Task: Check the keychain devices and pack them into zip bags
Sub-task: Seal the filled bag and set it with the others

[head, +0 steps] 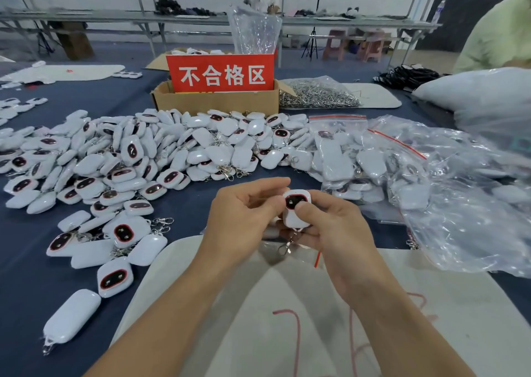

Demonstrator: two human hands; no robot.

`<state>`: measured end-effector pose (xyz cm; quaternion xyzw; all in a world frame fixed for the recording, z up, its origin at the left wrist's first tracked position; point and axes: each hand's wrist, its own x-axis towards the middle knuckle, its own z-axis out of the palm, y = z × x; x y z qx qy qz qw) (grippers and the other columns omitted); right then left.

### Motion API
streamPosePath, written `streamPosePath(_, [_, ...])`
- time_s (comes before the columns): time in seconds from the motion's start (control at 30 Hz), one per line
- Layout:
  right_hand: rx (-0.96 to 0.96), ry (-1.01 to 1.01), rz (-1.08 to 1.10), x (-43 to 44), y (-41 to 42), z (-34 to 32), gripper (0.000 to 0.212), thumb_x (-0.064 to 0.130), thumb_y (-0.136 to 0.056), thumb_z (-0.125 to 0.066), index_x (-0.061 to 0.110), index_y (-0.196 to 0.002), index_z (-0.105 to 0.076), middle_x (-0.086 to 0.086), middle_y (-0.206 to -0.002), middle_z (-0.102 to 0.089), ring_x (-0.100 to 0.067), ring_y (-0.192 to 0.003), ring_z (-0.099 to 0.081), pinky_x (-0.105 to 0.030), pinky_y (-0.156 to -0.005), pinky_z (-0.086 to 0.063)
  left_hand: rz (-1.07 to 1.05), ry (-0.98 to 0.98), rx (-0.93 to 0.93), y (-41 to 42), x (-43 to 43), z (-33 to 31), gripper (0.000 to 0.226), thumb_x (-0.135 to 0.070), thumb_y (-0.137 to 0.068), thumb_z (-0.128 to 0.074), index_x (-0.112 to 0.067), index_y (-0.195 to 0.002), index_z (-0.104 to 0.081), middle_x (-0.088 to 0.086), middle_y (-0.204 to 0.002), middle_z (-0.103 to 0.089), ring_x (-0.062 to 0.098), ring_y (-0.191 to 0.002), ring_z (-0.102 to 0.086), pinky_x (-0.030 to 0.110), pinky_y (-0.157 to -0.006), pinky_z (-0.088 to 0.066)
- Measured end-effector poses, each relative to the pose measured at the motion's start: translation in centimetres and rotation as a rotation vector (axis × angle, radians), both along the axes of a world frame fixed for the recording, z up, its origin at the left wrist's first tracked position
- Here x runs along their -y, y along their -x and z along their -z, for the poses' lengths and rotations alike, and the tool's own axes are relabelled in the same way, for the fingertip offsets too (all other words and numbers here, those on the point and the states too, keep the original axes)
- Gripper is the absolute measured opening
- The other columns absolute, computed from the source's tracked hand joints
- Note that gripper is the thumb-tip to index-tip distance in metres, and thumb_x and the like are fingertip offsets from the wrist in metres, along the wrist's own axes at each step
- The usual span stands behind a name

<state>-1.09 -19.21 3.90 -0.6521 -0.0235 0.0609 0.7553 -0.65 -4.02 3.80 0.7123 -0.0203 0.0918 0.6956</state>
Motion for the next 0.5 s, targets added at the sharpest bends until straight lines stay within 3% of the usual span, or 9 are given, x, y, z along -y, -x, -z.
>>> streamPosePath(0.07, [-0.024, -0.037, -0.003, 0.0, -0.12, 0.0, 0.032, -0.001, -0.099, -0.054, 0.015, -0.096, -0.082, -0.015, -0.089, -0.079, -0.032, -0.079, -0.079, -0.032, -0.068, -0.064, 0.031, -0.021, -0.037, 0.06, -0.04, 0.16, 0.027, -0.023, -0.079, -0.075, -0.034, -0.102, -0.082, -0.006, -0.095, -0.081, 0.01, -0.089, -0.077, 0.018, -0.069, -0.059])
streamPosePath(0.2, [-0.062, -0.091, 0.018, 0.1, -0.32, 0.33, 0.034, -0.004, -0.097, -0.054, 0.011, -0.091, -0.083, -0.022, -0.086, -0.076, -0.029, -0.071, -0.078, -0.03, -0.061, -0.061, 0.13, -0.048, -0.046, 0.28, 0.28, 0.25, 0.026, -0.021, -0.082, -0.07, -0.035, -0.1, -0.083, 0.007, -0.086, -0.079, 0.016, -0.078, -0.072, 0.039, -0.077, -0.064])
streamPosePath(0.37, [-0.08, -0.104, -0.042, 0.01, -0.4, 0.38, 0.029, 0.001, -0.098, -0.053, 0.009, -0.103, -0.08, -0.027, -0.106, -0.075, -0.036, -0.088, -0.078, -0.045, -0.082, -0.063, 0.113, 0.03, -0.049, 0.28, 0.06, -0.01, 0.026, 0.0, -0.092, -0.07, -0.018, -0.105, -0.083, 0.007, -0.076, -0.076, 0.008, -0.06, -0.063, 0.017, -0.06, -0.056])
streamPosePath(0.43, [-0.072, -0.093, -0.064, 0.01, -0.43, 0.46, 0.03, 0.0, -0.098, -0.053, 0.01, -0.105, -0.08, -0.024, -0.105, -0.076, -0.036, -0.09, -0.077, -0.051, -0.093, -0.06, 0.089, 0.044, -0.075, 0.34, 0.14, -0.09, 0.025, -0.001, -0.091, -0.07, -0.017, -0.104, -0.083, 0.004, -0.075, -0.076, 0.009, -0.059, -0.065, 0.02, -0.059, -0.057])
streamPosePath(0.5, [-0.041, -0.115, -0.097, -0.03, -0.38, 0.54, 0.03, -0.005, -0.092, -0.055, 0.009, -0.101, -0.08, -0.022, -0.097, -0.076, -0.036, -0.089, -0.077, -0.045, -0.088, -0.062, 0.07, 0.06, -0.1, 0.3, 0.25, -0.16, 0.021, -0.006, -0.087, -0.074, -0.02, -0.098, -0.085, 0.003, -0.073, -0.076, 0.012, -0.06, -0.068, 0.027, -0.06, -0.06])
